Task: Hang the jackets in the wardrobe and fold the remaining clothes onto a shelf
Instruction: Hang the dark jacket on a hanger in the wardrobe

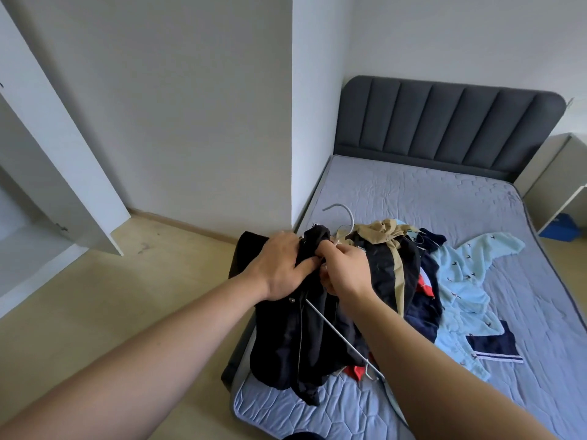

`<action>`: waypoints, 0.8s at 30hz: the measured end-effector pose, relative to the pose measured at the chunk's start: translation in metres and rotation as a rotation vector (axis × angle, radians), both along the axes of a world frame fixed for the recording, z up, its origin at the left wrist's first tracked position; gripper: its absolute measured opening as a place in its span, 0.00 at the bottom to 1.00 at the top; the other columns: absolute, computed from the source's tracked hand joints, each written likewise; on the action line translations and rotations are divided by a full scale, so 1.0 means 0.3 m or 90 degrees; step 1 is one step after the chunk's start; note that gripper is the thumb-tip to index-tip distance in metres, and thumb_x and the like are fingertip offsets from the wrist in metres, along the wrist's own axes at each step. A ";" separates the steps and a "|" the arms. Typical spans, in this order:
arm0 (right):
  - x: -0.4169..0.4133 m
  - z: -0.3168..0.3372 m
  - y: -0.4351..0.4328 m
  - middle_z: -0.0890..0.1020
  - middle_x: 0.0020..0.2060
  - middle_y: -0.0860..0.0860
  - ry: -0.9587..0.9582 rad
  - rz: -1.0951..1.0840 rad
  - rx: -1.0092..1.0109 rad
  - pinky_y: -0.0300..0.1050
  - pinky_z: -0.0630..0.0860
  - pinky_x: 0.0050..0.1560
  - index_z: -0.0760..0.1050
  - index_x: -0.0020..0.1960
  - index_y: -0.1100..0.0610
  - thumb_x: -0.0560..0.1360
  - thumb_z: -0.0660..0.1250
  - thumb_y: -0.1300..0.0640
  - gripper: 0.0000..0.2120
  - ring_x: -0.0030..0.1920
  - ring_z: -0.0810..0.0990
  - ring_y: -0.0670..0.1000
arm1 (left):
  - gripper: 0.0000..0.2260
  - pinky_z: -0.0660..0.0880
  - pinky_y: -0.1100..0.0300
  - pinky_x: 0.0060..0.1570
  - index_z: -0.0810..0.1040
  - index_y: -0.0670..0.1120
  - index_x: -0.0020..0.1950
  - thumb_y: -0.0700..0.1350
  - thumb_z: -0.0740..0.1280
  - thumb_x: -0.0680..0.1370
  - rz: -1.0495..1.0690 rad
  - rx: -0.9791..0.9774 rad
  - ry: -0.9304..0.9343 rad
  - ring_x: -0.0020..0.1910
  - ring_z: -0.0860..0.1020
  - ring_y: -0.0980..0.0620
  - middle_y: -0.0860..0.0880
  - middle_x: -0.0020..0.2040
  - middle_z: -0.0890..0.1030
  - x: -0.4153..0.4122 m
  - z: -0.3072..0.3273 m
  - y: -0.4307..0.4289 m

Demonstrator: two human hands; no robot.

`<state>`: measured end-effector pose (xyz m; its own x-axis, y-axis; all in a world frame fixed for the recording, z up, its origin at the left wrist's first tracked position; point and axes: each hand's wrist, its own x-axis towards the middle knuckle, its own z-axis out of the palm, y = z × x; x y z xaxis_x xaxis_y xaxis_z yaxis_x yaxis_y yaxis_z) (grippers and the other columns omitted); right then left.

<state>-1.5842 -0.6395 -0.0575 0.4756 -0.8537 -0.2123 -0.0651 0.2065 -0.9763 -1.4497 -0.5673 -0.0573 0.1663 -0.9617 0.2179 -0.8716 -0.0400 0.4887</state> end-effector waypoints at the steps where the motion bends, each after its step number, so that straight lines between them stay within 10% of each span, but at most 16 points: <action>1: -0.010 0.003 -0.006 0.69 0.24 0.52 -0.025 0.016 0.022 0.39 0.62 0.23 0.69 0.27 0.54 0.69 0.67 0.59 0.14 0.23 0.66 0.50 | 0.16 0.74 0.45 0.51 0.77 0.50 0.47 0.61 0.60 0.78 -0.006 -0.020 0.009 0.44 0.79 0.46 0.49 0.40 0.80 -0.001 -0.006 -0.006; 4: -0.041 0.027 -0.029 0.75 0.29 0.51 -0.070 0.146 0.101 0.42 0.67 0.32 0.77 0.36 0.56 0.68 0.66 0.58 0.03 0.31 0.73 0.50 | 0.26 0.75 0.48 0.44 0.78 0.48 0.42 0.72 0.64 0.73 0.049 -0.042 0.046 0.40 0.80 0.49 0.50 0.37 0.80 -0.011 -0.005 -0.019; 10: -0.112 -0.009 -0.100 0.84 0.41 0.53 -0.045 0.221 0.172 0.48 0.67 0.43 0.77 0.64 0.64 0.73 0.54 0.59 0.23 0.41 0.77 0.51 | 0.23 0.73 0.55 0.39 0.70 0.46 0.31 0.66 0.67 0.67 0.118 -0.118 0.069 0.33 0.77 0.46 0.49 0.29 0.76 -0.027 0.030 -0.016; 20: -0.111 -0.172 -0.086 0.76 0.33 0.55 0.468 0.384 -0.025 0.41 0.73 0.32 0.77 0.43 0.59 0.73 0.70 0.65 0.03 0.32 0.75 0.51 | 0.17 0.66 0.53 0.40 0.59 0.48 0.31 0.43 0.67 0.72 0.090 -0.227 -0.063 0.29 0.62 0.50 0.55 0.27 0.60 -0.026 0.105 0.055; 24: -0.101 -0.232 -0.024 0.78 0.36 0.51 0.577 0.497 0.017 0.41 0.76 0.35 0.78 0.48 0.54 0.73 0.78 0.55 0.09 0.35 0.76 0.49 | 0.14 0.68 0.53 0.41 0.59 0.49 0.33 0.43 0.63 0.74 0.120 -0.301 -0.110 0.31 0.63 0.50 0.56 0.29 0.61 0.005 0.146 0.091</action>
<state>-1.6144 -0.6466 -0.1270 0.5323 -0.3909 -0.7509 -0.8440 -0.1759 -0.5067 -1.4480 -0.5399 -0.0136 0.2499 -0.7086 0.6598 -0.9399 -0.0137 0.3412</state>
